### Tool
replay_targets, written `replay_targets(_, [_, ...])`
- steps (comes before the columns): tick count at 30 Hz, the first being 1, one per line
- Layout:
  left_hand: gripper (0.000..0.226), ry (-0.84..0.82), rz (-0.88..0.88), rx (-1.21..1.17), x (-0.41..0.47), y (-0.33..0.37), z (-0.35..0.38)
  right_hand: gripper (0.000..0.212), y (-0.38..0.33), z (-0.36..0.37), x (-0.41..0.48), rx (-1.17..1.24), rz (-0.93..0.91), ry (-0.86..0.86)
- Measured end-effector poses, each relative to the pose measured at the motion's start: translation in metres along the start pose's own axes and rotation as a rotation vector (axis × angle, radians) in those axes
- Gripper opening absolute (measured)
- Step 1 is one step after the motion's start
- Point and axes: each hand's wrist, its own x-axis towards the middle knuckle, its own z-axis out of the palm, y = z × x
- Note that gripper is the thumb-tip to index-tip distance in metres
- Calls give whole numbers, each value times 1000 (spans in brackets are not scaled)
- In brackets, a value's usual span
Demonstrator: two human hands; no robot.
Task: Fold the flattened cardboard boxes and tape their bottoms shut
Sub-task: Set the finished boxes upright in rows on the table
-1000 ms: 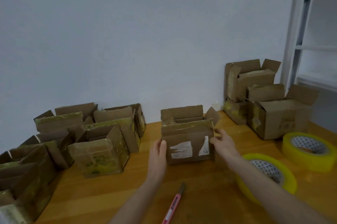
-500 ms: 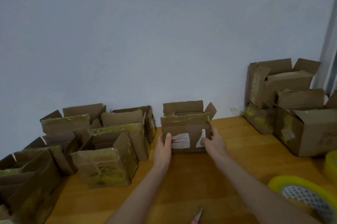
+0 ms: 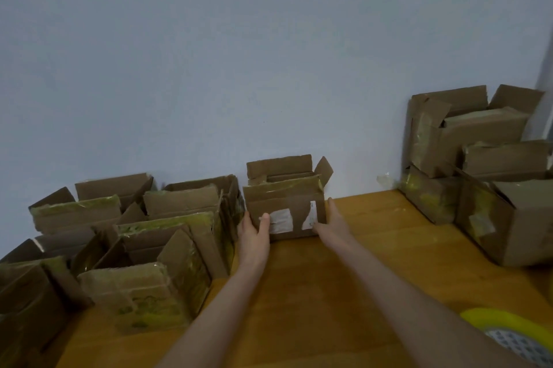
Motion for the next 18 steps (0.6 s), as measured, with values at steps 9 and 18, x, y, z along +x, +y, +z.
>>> replay_targets(9, [36,-98,421,136,-80,66,77,39,-10,-100,-62,-115,-251,399])
replay_targets(18, [71,-458,982,582,-130,161,203,34,22,-244,-103,-199,-114,847])
